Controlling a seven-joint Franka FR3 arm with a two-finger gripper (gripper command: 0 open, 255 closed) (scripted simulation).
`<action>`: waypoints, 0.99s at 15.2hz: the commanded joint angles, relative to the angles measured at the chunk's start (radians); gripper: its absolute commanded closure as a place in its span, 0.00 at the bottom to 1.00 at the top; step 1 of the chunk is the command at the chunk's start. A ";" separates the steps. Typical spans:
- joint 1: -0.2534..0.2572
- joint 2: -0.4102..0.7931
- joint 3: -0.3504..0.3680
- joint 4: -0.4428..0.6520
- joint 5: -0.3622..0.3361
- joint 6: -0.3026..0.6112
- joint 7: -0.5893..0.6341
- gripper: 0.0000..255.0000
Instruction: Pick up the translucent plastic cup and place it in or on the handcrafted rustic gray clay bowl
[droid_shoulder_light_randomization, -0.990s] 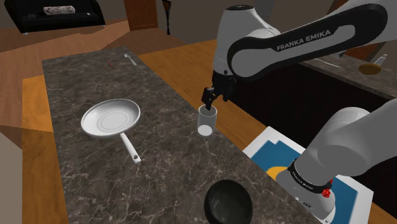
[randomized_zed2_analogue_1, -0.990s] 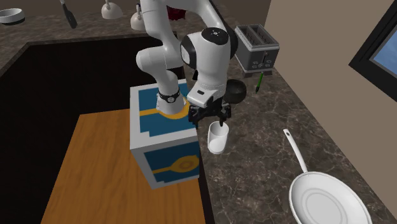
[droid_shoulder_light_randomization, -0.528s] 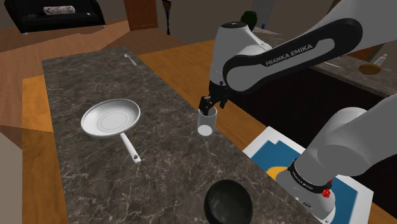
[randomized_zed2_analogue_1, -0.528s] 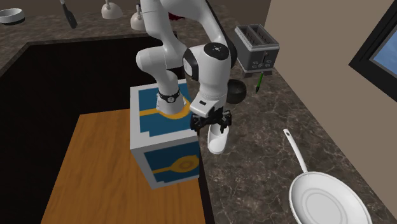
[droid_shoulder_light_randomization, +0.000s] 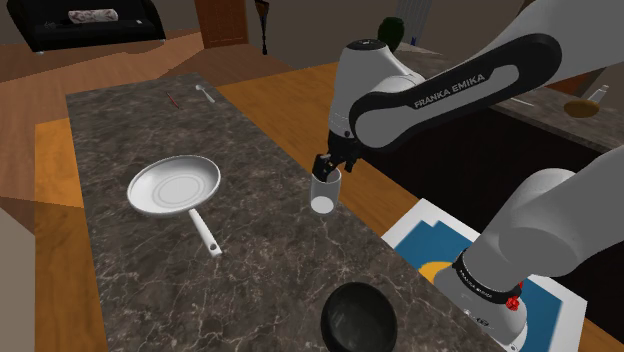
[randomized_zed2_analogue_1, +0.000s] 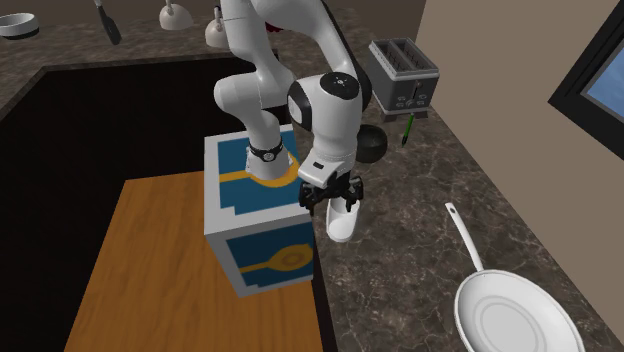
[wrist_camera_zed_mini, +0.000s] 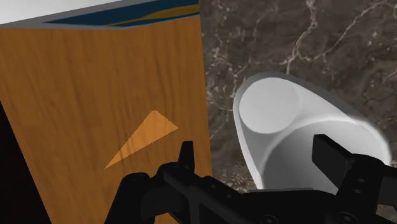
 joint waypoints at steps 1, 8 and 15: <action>0.000 0.000 0.000 0.000 0.000 0.000 0.000 1.00; 0.000 0.000 0.000 0.000 0.000 0.000 0.000 1.00; 0.003 -0.044 -0.009 0.037 0.005 -0.080 -0.008 1.00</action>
